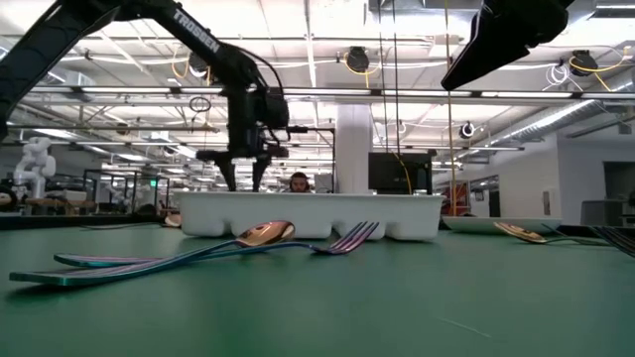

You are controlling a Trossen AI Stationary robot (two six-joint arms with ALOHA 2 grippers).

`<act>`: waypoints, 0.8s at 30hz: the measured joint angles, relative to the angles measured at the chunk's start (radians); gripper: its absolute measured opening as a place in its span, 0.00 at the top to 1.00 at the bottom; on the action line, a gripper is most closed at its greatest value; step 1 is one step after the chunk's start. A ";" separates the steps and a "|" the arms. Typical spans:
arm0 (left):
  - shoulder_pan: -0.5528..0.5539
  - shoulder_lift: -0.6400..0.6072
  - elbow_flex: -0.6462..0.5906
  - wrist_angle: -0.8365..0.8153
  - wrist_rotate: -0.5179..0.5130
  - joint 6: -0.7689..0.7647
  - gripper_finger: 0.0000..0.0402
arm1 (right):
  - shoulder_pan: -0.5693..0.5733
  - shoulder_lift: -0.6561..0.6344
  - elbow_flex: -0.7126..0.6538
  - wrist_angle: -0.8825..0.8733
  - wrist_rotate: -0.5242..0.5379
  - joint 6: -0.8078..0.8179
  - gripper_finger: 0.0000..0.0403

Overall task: Sort silverware
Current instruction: Put the blue spoon into the silverware tray

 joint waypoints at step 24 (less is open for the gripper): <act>-0.473 -0.360 0.058 -0.156 -0.161 0.318 0.45 | 0.000 0.000 0.000 0.041 0.000 -0.016 0.52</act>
